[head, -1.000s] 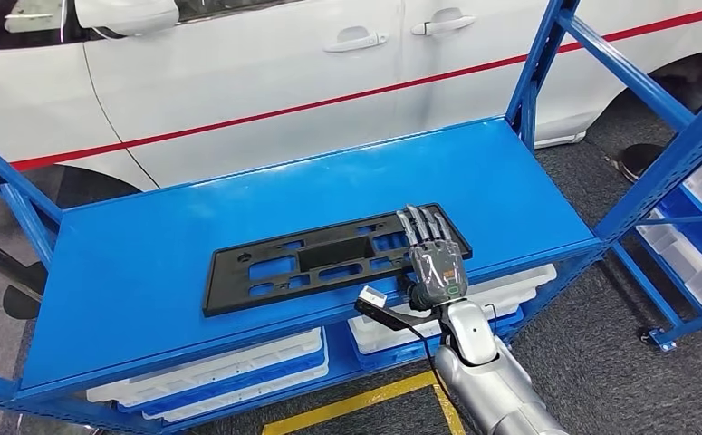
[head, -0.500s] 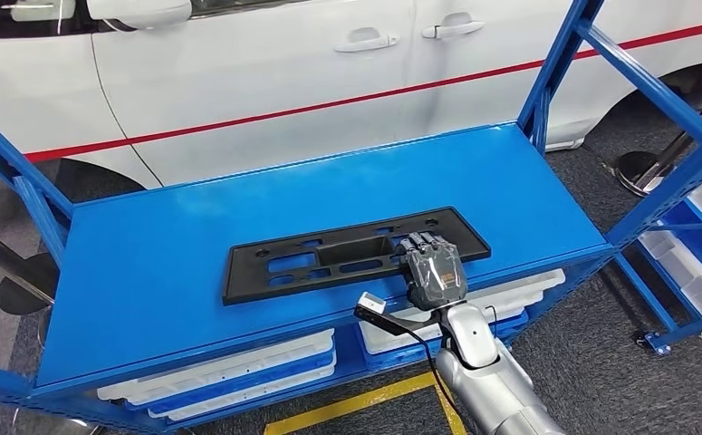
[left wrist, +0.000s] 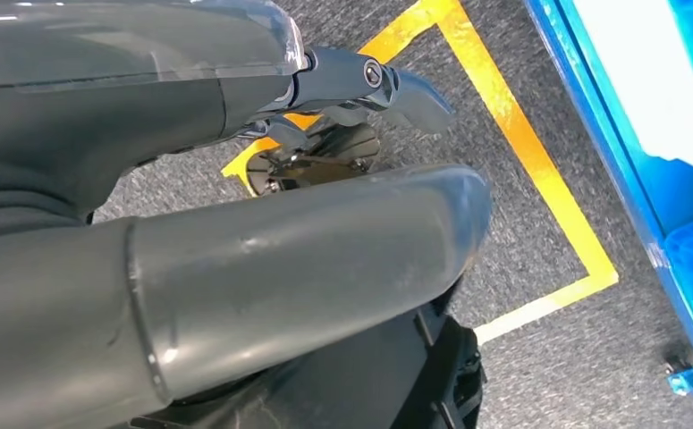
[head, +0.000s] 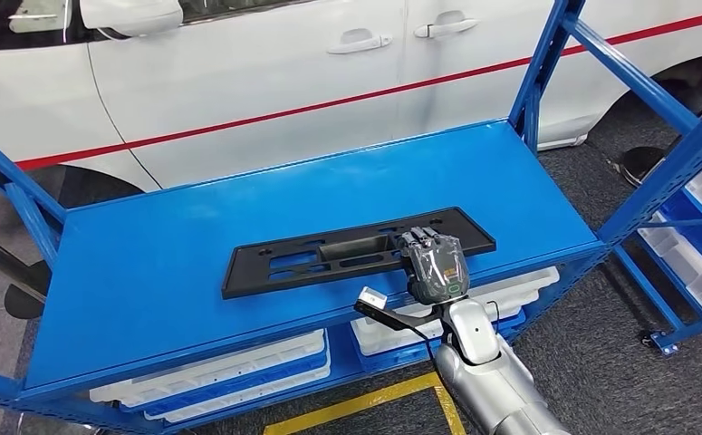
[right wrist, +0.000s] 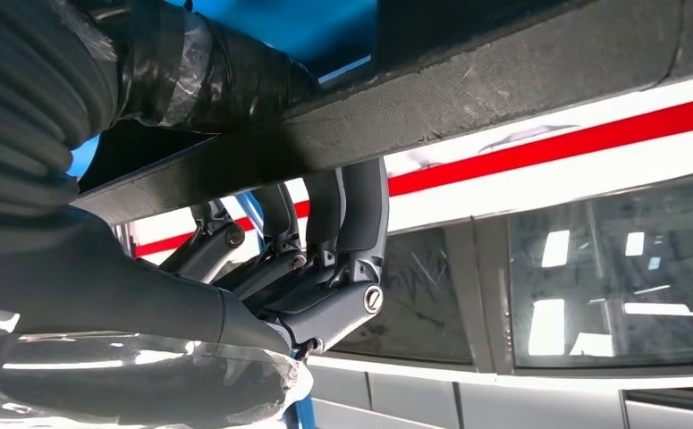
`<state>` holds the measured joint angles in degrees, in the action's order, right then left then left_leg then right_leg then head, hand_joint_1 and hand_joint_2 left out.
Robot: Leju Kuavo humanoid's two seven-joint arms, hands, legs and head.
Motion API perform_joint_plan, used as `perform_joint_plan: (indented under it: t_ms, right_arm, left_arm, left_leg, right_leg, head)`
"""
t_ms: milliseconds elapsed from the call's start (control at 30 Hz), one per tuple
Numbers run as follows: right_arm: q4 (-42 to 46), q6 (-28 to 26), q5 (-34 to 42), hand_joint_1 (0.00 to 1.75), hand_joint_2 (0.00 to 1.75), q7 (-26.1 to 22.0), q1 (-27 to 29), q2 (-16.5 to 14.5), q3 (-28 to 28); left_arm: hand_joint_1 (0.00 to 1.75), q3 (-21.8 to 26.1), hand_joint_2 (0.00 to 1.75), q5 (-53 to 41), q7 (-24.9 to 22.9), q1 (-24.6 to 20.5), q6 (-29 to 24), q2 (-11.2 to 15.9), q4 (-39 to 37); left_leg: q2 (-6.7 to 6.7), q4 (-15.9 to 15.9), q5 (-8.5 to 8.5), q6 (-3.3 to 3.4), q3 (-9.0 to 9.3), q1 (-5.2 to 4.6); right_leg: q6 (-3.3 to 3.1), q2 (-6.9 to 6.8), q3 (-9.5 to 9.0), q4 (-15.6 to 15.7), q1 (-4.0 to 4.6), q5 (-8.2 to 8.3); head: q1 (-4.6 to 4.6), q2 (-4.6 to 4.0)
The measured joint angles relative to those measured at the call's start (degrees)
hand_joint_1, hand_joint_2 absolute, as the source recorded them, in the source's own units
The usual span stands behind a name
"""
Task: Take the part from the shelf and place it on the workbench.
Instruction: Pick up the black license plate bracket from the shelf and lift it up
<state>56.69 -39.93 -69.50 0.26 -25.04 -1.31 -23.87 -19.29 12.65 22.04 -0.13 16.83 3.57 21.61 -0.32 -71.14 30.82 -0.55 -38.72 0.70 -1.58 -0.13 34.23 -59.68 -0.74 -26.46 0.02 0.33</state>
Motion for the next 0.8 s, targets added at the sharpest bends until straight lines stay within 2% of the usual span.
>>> perform_joint_plan:
  t_ms: [33,100,133,233,267,333,400,433,467,500,567,600,633,733,800]
  right_arm:
    - [0.0,0.0,0.2,1.75,1.75,0.0,0.0,0.0,0.0]
    - [0.3,-0.2,0.9,1.75,1.75,-0.3,0.0,0.0,0.0]
    - [0.5,-0.3,1.5,1.75,1.75,-0.8,0.0,0.0,0.0]
    - [2.8,-0.3,3.7,1.75,1.75,-3.6,0.5,0.0,0.6]
    - [4.2,-0.3,4.3,1.75,1.75,-5.0,0.7,-0.1,1.1]
    - [7.8,-0.3,5.2,1.75,1.75,-7.8,1.0,-0.3,2.6]
    - [11.7,-0.3,5.6,1.75,1.75,-10.2,1.2,-0.5,4.3]
    - [13.6,-0.3,5.7,1.75,1.75,-11.0,1.3,-0.6,4.9]
    - [15.5,-0.3,5.8,1.75,1.75,-11.5,1.3,-0.7,5.3]
    - [17.3,-0.3,5.8,1.75,1.75,-11.7,1.2,-0.7,5.4]
    - [20.5,-0.3,5.8,1.75,1.75,-11.9,0.5,-0.8,5.5]
    - [22.0,-0.3,5.9,1.75,1.75,-11.9,0.0,-0.8,5.4]
    - [23.5,-0.2,6.0,1.75,1.75,-12.0,-0.5,-0.8,5.3]
    - [28.6,-0.2,6.7,1.75,1.75,-11.9,-2.7,-0.8,4.0]
    - [31.2,-0.2,7.1,1.75,1.75,-11.7,-4.1,-0.8,2.8]
  left_arm:
    - [0.0,0.0,0.0,0.1,0.0,0.0,0.0,0.0,0.0]
    - [0.0,-0.1,0.0,0.4,0.1,-0.1,0.0,0.0,0.0]
    - [0.0,-0.1,0.0,0.5,0.2,-0.2,-0.1,0.1,0.0]
    - [0.0,-0.2,0.0,0.6,0.5,-0.1,-0.9,0.1,0.0]
    - [0.0,-0.3,0.0,0.5,0.7,0.0,-1.6,0.2,0.0]
    - [0.0,-0.4,0.0,-0.1,1.4,0.0,-3.5,0.2,-0.1]
    - [0.0,-0.7,0.0,-1.1,2.2,0.0,-5.7,0.2,-0.1]
    - [0.0,-1.0,0.0,-1.7,2.5,0.0,-6.6,0.2,-0.1]
    - [0.0,-1.2,0.0,-2.1,2.8,0.1,-7.3,0.2,-0.1]
    - [0.0,-1.5,0.0,-2.4,3.0,0.1,-7.9,0.2,0.0]
    - [0.0,-1.9,0.0,-2.9,3.1,0.1,-8.9,0.2,0.0]
    - [0.0,-2.1,0.0,-3.2,3.2,0.1,-9.5,0.2,0.1]
    - [0.0,-2.2,0.0,-3.5,3.3,0.1,-10.1,0.1,0.2]
    - [0.0,-2.7,0.0,-4.3,4.1,0.4,-11.8,0.1,0.8]
    - [0.0,-2.9,0.0,-4.6,4.6,0.5,-12.5,0.0,1.2]
  left_leg:
    - [0.0,3.8,-1.99,0.12,1.94,0.03]
    - [-0.02,10.4,-4.15,0.53,5.17,-0.17]
    - [-0.03,11.9,-4.35,0.78,5.87,-0.33]
    - [-0.02,12.9,-4.65,1.81,6.08,-0.58]
    - [0.01,13.3,-4.93,2.21,6.18,-0.52]
    - [0.11,13.8,-5.34,2.97,6.27,-0.42]
    - [0.1,13.8,-5.35,3.31,6.12,-0.57]
    - [0.09,13.7,-5.29,3.33,6.08,-0.61]
    - [0.06,13.5,-5.19,3.32,6.06,-0.62]
    - [0.03,13.3,-5.02,3.25,6.07,-0.6]
    - [-0.03,12.6,-4.47,2.88,6.0,-0.62]
    - [-0.05,12.1,-4.17,2.61,5.79,-0.72]
    - [-0.06,11.7,-3.98,2.3,5.52,-0.8]
    - [-0.01,11.4,-3.81,1.38,5.02,-0.79]
    - [0.03,9.6,-2.45,0.76,4.31,-0.62]
  right_leg:
    - [0.05,0.03,-0.08,0.0,-0.01,-0.02]
    - [0.45,0.11,-0.1,0.0,0.12,-0.03]
    - [0.75,0.15,-0.04,0.0,0.14,0.03]
    - [1.8,0.2,0.03,0.1,-0.06,0.18]
    - [2.04,0.18,0.33,-0.5,-0.1,-0.34]
    - [2.27,0.17,2.44,-5.1,-0.1,-3.21]
    - [2.39,0.18,5.97,-12.2,-0.07,-6.5]
    - [2.47,0.17,7.18,-14.6,-0.08,-6.97]
    - [2.52,0.16,7.53,-15.1,-0.11,-6.4]
    - [2.54,0.14,6.85,-13.5,-0.14,-4.87]
    - [2.47,0.14,3.72,-6.9,-0.21,-1.19]
    - [2.31,0.17,2.44,-4.0,-0.21,-0.22]
    - [2.11,0.21,1.8,-2.3,-0.16,0.12]
    - [1.19,0.47,1.88,-1.4,-0.02,0.02]
    - [0.58,0.45,1.58,-1.0,-0.14,0.17]
  head:
    - [0.0,0.0]
    - [0.01,0.0]
    - [0.01,0.0]
    - [0.01,0.0]
    - [0.02,0.0]
    - [0.03,0.0]
    - [0.03,0.0]
    - [0.04,0.0]
    - [0.04,0.0]
    - [0.04,0.0]
    - [0.04,0.0]
    - [0.02,0.0]
    - [0.02,0.0]
    - [0.01,0.0]
    - [0.0,0.0]
